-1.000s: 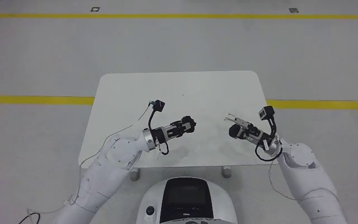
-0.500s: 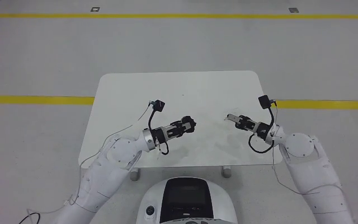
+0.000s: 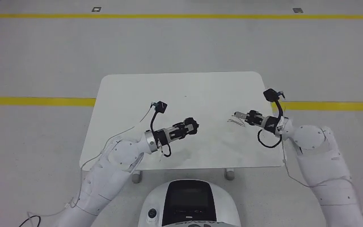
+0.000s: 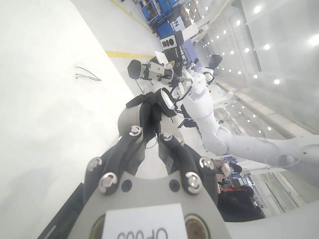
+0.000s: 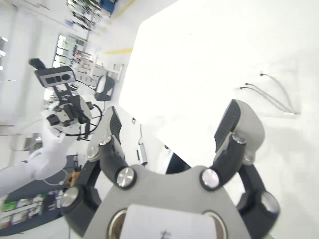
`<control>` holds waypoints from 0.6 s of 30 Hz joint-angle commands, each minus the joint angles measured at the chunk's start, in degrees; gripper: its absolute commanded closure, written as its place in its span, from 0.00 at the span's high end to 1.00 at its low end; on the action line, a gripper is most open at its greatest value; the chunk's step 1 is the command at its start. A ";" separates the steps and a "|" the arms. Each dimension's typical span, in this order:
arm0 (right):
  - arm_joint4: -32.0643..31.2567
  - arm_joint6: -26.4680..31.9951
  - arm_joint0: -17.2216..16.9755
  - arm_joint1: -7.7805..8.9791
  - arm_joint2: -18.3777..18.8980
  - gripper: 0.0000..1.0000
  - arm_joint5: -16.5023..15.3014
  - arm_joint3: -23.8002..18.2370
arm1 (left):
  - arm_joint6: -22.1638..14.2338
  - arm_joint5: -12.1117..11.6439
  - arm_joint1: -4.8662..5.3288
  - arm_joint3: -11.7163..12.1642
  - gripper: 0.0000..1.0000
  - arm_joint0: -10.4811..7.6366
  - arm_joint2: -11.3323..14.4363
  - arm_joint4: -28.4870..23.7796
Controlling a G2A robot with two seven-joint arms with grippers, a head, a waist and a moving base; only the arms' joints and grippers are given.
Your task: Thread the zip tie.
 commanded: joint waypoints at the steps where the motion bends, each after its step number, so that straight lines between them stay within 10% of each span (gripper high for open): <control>1: -2.61 4.18 3.55 0.32 -0.52 1.00 -1.66 1.61 | 0.00 0.00 0.00 0.00 0.00 0.00 0.00 0.00; 8: -4.77 15.75 16.00 0.51 -7.50 1.00 -6.23 11.23 | 0.00 0.00 0.00 0.00 0.00 0.00 0.00 0.00; 18: -4.77 15.75 16.00 0.51 -7.50 1.00 -6.23 11.23 | 0.00 0.00 0.00 0.00 0.00 0.00 0.00 0.00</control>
